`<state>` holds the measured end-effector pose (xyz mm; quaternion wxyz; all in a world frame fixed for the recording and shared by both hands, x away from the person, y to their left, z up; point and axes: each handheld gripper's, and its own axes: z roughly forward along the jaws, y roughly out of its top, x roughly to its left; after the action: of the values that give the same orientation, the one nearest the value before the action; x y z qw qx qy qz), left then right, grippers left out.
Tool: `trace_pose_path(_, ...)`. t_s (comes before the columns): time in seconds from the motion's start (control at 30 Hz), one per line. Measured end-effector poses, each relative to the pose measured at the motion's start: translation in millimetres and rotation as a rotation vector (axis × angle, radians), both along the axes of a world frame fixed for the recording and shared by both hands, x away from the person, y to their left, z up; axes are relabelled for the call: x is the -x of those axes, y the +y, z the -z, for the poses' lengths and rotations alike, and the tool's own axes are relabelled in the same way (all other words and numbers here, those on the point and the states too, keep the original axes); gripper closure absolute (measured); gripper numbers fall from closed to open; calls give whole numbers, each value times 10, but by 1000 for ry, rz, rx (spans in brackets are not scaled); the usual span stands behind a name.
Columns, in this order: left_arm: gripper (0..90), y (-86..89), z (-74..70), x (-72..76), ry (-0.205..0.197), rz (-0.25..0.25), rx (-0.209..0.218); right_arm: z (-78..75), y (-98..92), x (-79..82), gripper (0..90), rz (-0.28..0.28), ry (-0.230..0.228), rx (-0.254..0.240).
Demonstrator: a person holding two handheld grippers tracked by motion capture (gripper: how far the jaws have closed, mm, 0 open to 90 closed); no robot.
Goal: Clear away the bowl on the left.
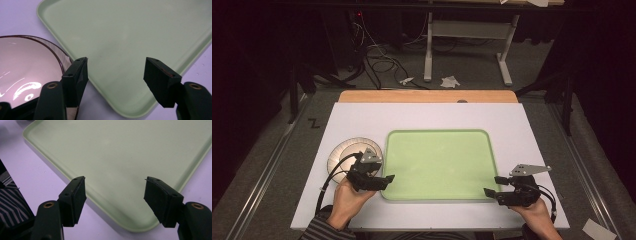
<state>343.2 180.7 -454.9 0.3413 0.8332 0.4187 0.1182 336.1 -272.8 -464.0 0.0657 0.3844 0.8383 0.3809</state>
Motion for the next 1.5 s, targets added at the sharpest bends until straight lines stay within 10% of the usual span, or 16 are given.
trace_pose_path(0.63,393,10,-12,2,-11,3,-22,-1,7,2,348,-6,9,6)
trace_pose_path(0.97,409,75,-119,58,-124,-43,-34,0,7,1,348,-7,10,6)
trace_pose_path(1.17,391,95,-113,39,-107,-64,-52,1,6,-1,347,-7,11,7)
trace_pose_path(1.5,375,216,-139,23,-102,-117,23,5,8,-7,345,-9,13,9)
